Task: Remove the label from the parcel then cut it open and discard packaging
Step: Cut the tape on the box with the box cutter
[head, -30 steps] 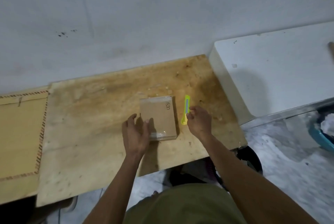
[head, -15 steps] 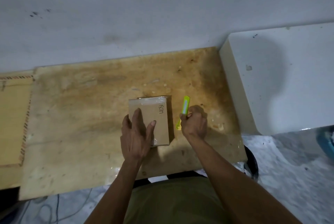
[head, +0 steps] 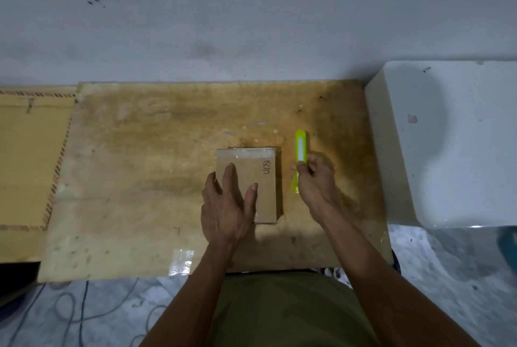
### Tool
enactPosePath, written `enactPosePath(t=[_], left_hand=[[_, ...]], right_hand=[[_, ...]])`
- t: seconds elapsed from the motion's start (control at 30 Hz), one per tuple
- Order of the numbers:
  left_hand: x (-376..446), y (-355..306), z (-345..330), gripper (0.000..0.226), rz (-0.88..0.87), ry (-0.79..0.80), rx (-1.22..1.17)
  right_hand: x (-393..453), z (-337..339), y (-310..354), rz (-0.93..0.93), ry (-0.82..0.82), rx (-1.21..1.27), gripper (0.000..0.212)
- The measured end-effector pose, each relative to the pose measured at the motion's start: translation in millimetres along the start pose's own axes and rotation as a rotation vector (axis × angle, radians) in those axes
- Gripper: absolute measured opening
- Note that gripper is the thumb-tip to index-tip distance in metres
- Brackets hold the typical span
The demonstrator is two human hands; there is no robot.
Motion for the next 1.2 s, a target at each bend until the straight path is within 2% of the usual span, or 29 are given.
enactPosePath(t=[0.13, 0.27, 0.33, 0.43, 0.63, 0.83, 0.9, 1.0, 1.2], left_hand=[[1, 3, -2, 0.064, 0.020, -0.006, 0.011], [-1, 2, -2, 0.065, 0.026, -0.017, 0.017], [-2, 1, -2, 0.065, 0.028, -0.018, 0.019], [-2, 1, -2, 0.065, 0.029, -0.018, 0.022], [-1, 2, -3, 0.065, 0.040, -0.012, 0.026], [-1, 2, -4, 0.067, 0.021, -0.011, 0.027], [-1, 2, -3, 0.066, 0.029, -0.014, 0.027], [-2, 2, -2, 0.067, 0.031, -0.016, 0.027], [-1, 3, -3, 0.068, 0.026, -0.012, 0.025]], right_hand=[[-2, -16, 24, 0.005, 0.171, 0.238, 0.023], [-7, -44, 51, -0.033, 0.443, 0.489, 0.032], [-8, -54, 59, -0.022, 0.563, 0.517, 0.040], [-7, -57, 64, 0.048, 0.627, 0.381, 0.045], [-1, -39, 66, 0.135, 0.514, 0.160, 0.021], [6, -33, 68, 0.259, 0.488, -0.170, 0.028], [8, -35, 73, 0.299, 0.485, -0.253, 0.023], [7, -40, 89, 0.456, 0.468, -0.447, 0.012], [0, -70, 112, 0.695, 0.573, -0.878, 0.035]])
Point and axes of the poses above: each hand's wrist, its own x-axis towards the middle knuckle, its own z-axis out of the back of the hand, y = z × x, the point moved 9 cm from there along x, towards the middle knuckle, and after that the axes turned 8 degrees about y, right-handed, at the moved point
